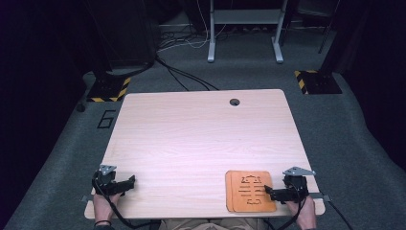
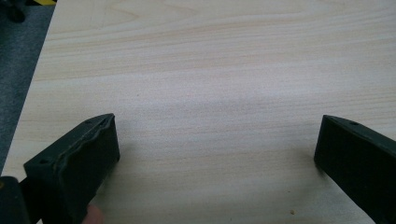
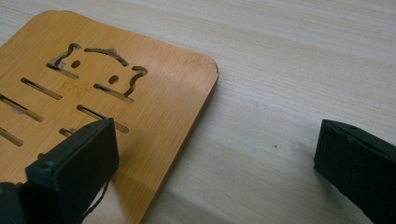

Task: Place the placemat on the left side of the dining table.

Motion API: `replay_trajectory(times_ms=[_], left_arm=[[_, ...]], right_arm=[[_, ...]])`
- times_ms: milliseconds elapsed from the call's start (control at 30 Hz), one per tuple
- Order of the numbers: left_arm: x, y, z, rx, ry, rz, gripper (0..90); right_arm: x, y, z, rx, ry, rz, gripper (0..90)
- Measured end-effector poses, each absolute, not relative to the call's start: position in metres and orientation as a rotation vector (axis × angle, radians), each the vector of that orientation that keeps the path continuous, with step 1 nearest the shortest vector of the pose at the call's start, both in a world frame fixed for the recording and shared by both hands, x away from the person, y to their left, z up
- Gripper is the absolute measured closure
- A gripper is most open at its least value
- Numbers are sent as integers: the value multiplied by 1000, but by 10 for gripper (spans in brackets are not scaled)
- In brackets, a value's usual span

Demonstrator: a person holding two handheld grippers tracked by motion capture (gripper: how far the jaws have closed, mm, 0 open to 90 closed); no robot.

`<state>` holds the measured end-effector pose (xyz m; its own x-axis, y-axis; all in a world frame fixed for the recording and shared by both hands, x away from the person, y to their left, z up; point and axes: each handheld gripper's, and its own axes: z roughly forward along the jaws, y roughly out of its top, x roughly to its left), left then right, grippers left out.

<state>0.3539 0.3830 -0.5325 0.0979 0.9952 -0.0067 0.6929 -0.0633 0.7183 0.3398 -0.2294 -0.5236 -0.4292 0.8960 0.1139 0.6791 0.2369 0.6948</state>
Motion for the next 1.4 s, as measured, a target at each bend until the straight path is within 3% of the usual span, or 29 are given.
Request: replay_trajectory(times_ms=[1400], left_arm=[[353,378,-531,1827,1660,685,0]], right_arm=[[338,-248,-524,1473,2179,945,0]])
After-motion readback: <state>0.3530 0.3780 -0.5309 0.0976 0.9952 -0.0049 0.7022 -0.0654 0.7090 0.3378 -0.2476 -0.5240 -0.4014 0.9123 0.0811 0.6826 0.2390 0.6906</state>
